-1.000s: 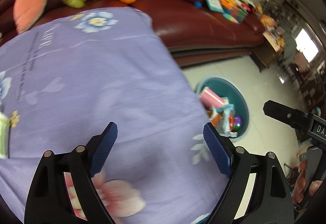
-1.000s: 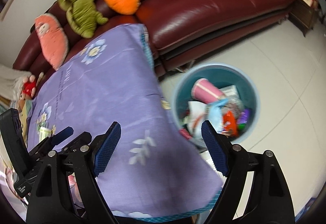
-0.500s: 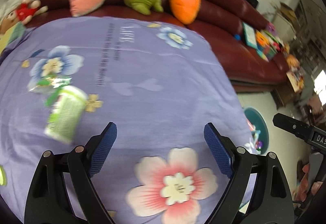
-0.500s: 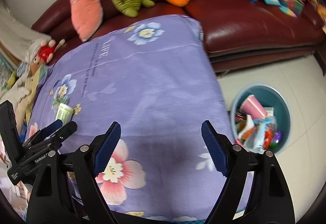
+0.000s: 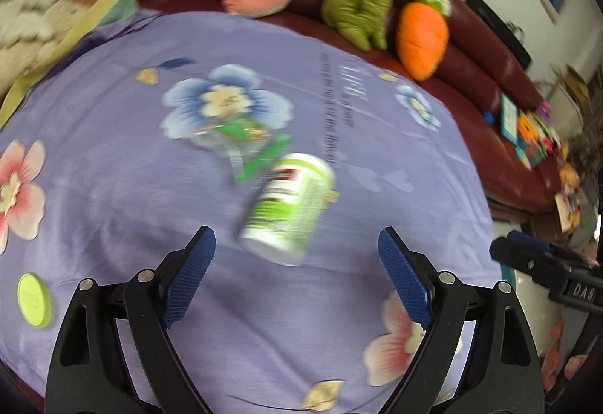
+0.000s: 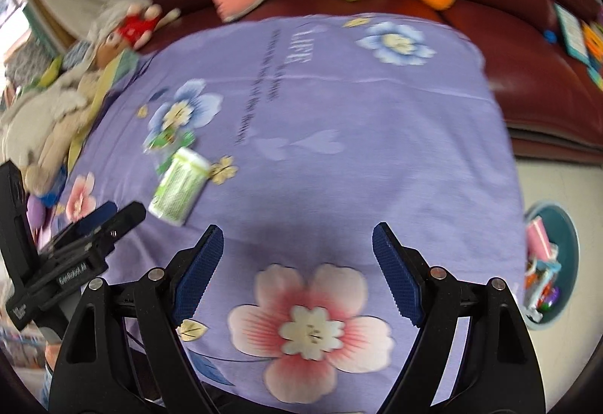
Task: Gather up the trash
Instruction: 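Move both open tools back to the table toward the Swisse bottle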
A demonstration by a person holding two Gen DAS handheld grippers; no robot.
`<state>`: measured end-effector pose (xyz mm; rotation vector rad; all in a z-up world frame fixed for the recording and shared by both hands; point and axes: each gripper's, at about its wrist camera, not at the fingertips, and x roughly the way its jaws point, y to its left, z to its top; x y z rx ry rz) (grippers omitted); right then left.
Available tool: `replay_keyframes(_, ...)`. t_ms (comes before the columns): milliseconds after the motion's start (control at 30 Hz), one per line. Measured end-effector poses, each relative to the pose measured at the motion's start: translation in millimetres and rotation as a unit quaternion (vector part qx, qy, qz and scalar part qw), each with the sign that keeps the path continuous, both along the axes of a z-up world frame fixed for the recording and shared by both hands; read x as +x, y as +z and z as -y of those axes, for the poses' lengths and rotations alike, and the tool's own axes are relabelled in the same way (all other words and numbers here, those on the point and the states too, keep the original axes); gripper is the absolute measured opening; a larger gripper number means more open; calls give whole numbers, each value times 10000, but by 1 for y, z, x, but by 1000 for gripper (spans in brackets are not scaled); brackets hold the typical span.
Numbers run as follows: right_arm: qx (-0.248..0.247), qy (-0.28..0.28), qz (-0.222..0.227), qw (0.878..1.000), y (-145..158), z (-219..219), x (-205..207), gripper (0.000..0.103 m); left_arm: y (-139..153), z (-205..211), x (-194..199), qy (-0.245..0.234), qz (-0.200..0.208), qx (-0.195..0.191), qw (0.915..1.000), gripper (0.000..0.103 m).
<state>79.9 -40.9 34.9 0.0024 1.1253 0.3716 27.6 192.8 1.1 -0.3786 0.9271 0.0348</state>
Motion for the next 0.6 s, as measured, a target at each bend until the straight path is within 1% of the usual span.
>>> replay_keyframes(67, -12, 192, -66, 9998, -4, -20, 3, 78, -5, -19, -4, 219, -33, -89, 9997, 89)
replay_keyframes(167, 2, 398, -141, 9991, -11, -45, 9, 78, -10, -54, -14, 750, 13, -236, 9969, 89)
replay_keyframes(233, 44, 545, -243, 9982, -19, -63, 16, 78, -14, -77, -20, 1143, 49, -398, 9926, 89)
replay_keyframes(333, 154, 763, -431, 9960, -33, -91, 26, 78, -27, -107, -22, 1522, -101, -655, 9861, 89)
replay_keyframes(400, 251, 890, -545, 9942, -43, -109, 34, 78, -34, -119, -22, 1685, -195, -674, 9832, 89)
replay_keyframes(500, 361, 964, -682, 9923, -56, -126, 43, 78, -40, -130, -19, 1804, -307, -663, 9809, 89)
replay_keyframes(600, 478, 988, -856, 9903, -69, -138, 52, 78, -42, -131, -15, 1797, -383, -625, 9810, 89)
